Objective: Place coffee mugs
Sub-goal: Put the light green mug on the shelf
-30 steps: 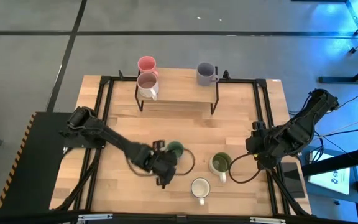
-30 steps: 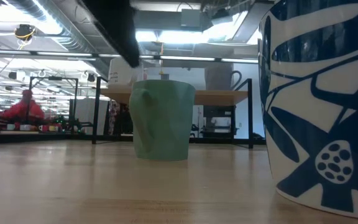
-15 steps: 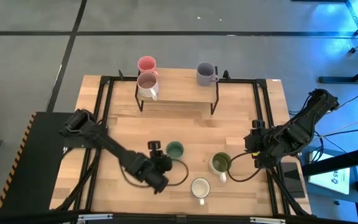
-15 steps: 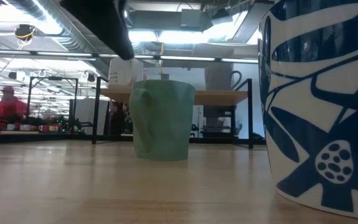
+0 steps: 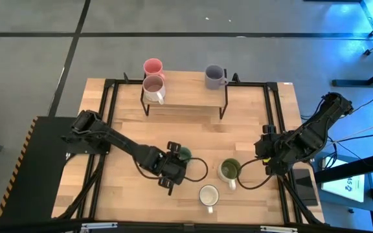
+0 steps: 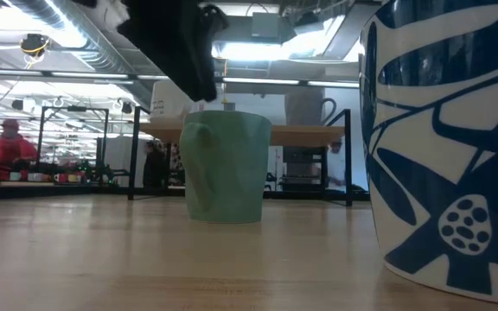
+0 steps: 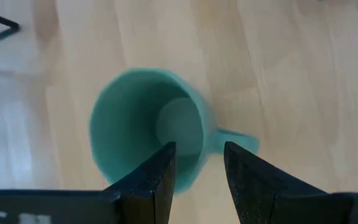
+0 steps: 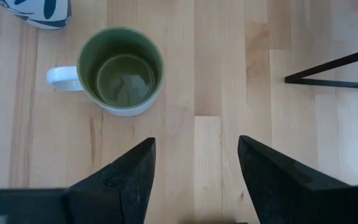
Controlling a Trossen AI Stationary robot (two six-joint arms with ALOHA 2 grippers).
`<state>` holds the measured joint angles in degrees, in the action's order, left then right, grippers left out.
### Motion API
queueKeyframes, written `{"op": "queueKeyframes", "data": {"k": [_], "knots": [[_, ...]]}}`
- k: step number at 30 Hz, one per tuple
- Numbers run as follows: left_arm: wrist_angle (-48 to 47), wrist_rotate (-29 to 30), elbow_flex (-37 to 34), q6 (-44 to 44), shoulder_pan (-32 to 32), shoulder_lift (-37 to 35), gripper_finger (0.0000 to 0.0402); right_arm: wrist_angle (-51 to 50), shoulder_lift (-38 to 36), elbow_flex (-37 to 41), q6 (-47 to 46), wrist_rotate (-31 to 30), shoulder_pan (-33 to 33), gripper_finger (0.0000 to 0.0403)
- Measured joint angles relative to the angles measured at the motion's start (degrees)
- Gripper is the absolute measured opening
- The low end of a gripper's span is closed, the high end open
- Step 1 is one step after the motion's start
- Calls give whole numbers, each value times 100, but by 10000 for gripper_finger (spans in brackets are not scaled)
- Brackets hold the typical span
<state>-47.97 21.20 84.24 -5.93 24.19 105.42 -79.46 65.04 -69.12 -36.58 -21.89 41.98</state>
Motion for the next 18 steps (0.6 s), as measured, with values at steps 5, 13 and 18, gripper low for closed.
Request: {"op": "queueKeyframes", "data": {"k": [5,13,18], "knots": [[187,-176,-330,52,-41,29,131,4,0,0,0,2,0,218],[208,-249,-581,144,-101,35,98,11,0,0,-48,-4,0,218],[195,-320,-574,185,-211,29,17,15,0,0,-98,-7,0,218]]}}
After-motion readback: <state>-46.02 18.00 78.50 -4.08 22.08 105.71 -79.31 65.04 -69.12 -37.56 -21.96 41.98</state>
